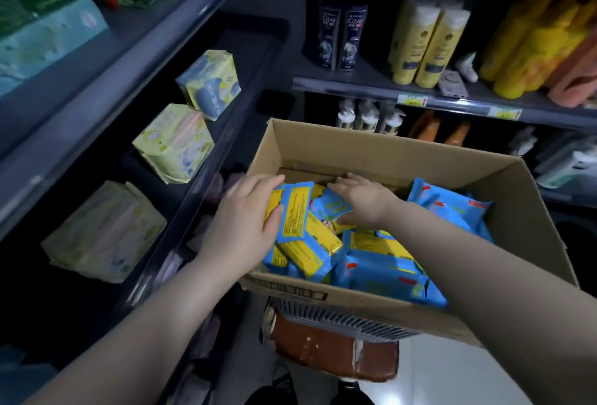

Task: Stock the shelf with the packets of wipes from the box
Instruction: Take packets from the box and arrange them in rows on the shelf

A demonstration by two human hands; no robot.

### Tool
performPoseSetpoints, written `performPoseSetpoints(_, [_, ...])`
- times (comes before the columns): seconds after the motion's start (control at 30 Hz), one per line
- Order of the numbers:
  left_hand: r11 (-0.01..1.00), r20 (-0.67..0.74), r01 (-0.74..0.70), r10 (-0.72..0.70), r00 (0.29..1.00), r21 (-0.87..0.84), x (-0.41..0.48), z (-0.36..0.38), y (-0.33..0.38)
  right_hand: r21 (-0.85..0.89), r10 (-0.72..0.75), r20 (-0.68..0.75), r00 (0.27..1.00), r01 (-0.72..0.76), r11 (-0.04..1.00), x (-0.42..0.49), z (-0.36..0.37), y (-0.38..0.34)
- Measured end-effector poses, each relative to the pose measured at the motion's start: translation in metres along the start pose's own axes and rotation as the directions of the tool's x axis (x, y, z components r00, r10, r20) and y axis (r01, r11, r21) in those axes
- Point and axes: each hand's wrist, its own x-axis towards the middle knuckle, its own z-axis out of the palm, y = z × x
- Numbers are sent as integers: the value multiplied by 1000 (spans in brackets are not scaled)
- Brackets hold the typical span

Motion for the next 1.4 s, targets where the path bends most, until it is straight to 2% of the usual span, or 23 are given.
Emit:
performPoseSetpoints(0.07, [1000,27,24,-24,999,16,-1,-1,3,-55,3,4,1000,-3,998,6,0,2])
performPoseSetpoints(0.13, [998,42,44,-46,998,51,0,-3,6,-90,-2,-60,998,-3,996,6,-2,4])
performPoseSetpoints(0.23, [993,34,41,-45,998,115,5,-3,8,-14,-39,-238,970,37,999,-5,-10,14])
performPoseSetpoints(0.3, [994,-11,20,-19,1000,111,9,-3,14,67,-28,-408,913,60,996,-21,-19,23])
performPoseSetpoints(0.37, [999,-41,52,-52,998,-11,12,-1,30,245,30,-523,852,116,963,-40,-30,32])
performPoseSetpoints(0.4, [989,-31,94,-98,995,-116,14,3,39,374,58,-527,848,170,912,-50,-36,33])
performPoseSetpoints(0.5, [847,147,290,-250,957,-446,23,18,59,631,45,-485,873,314,709,-72,-42,27])
performPoseSetpoints(0.57, [861,152,284,-242,958,-422,26,26,60,664,58,-515,855,355,658,-79,-35,23])
performPoseSetpoints(0.63, [923,54,263,-259,964,-280,25,24,57,628,152,-556,817,293,721,-80,-22,29])
performPoseSetpoints(0.7, [938,-66,294,-310,948,-182,22,18,48,543,190,-541,820,168,823,-78,-8,41])
performPoseSetpoints(0.8, [910,-115,393,-407,906,-132,19,9,37,330,81,-375,924,51,943,-65,11,50])
performPoseSetpoints(0.9, [912,-155,395,-409,899,-111,10,5,35,107,-98,-193,976,121,987,-38,17,43])
performPoseSetpoints(1.0, [915,-197,374,-399,896,-153,0,2,36,-161,-213,4,977,211,964,-8,7,30])
performPoseSetpoints(1.07, [887,-174,380,-431,886,-264,-1,2,34,-291,-238,154,959,275,916,4,-3,18])
performPoseSetpoints(1.13, [856,-152,377,-450,880,-355,-1,2,32,-384,-225,244,943,307,871,14,-10,9])
performPoseSetpoints(1.3, [811,-144,413,-507,850,-415,0,1,31,-467,-262,265,928,362,807,30,-16,2])
performPoseSetpoints(1.4, [791,-163,432,-540,825,-433,1,0,34,-451,-376,166,911,410,793,21,-23,3])
